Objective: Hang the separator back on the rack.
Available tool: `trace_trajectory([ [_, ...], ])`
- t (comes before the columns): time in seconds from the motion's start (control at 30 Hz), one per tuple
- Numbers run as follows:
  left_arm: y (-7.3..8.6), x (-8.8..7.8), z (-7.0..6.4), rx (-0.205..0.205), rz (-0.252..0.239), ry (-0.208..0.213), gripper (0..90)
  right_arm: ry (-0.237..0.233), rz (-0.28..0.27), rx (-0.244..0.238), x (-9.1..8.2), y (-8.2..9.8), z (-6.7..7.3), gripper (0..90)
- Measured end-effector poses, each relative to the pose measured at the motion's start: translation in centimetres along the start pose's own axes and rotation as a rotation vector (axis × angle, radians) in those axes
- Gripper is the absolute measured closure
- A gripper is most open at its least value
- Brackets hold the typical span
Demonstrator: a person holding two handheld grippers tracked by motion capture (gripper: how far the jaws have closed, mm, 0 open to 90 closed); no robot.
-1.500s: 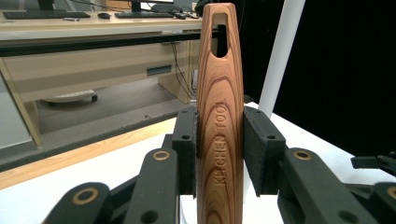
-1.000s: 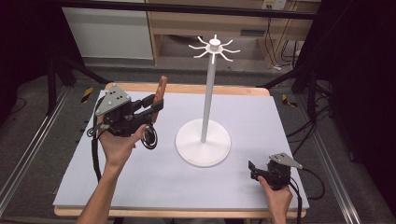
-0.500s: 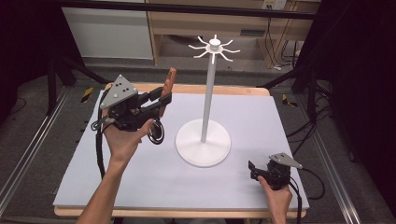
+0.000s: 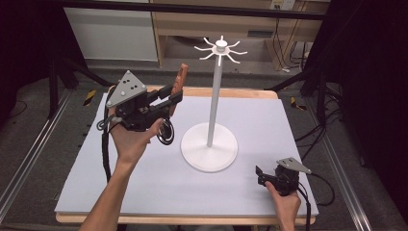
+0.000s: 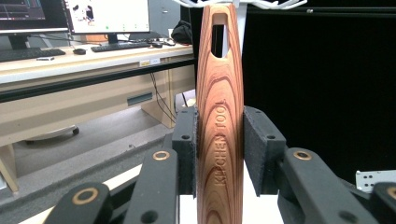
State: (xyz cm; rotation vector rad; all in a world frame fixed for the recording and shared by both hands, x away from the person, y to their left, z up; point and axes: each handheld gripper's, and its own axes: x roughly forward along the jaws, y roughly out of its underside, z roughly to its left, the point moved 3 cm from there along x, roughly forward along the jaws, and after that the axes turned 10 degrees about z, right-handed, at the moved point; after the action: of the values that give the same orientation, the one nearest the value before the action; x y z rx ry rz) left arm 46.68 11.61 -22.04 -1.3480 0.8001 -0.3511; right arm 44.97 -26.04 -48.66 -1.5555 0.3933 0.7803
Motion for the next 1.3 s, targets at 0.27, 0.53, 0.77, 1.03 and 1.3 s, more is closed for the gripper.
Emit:
trace_trajectory([
  [0.27, -0.6, 0.4, -0.4, 0.015, -0.006, 0.007, 67.3, -0.001, 0.002, 0.001, 0.0, 0.0, 0.1, 8.4],
  [0.53, -1.7, 0.6, -0.7, 0.022, -0.019, 0.011, 67.2, -0.007, 0.002, 0.008, 0.0, 0.0, 0.1, 8.4],
  [0.77, -2.4, 1.2, -1.0, 0.033, -0.019, 0.012, 67.3, -0.005, 0.000, 0.005, 0.0, 0.0, 0.1, 8.4],
  [1.03, -2.8, 2.0, -0.9, 0.033, -0.011, 0.003, 67.2, -0.007, -0.002, 0.009, -0.1, 0.0, 0.0, 8.4],
  [1.3, -2.8, 2.5, -0.7, 0.036, -0.012, 0.016, 67.2, -0.007, -0.001, 0.009, -0.1, 0.0, 0.0, 8.4],
])
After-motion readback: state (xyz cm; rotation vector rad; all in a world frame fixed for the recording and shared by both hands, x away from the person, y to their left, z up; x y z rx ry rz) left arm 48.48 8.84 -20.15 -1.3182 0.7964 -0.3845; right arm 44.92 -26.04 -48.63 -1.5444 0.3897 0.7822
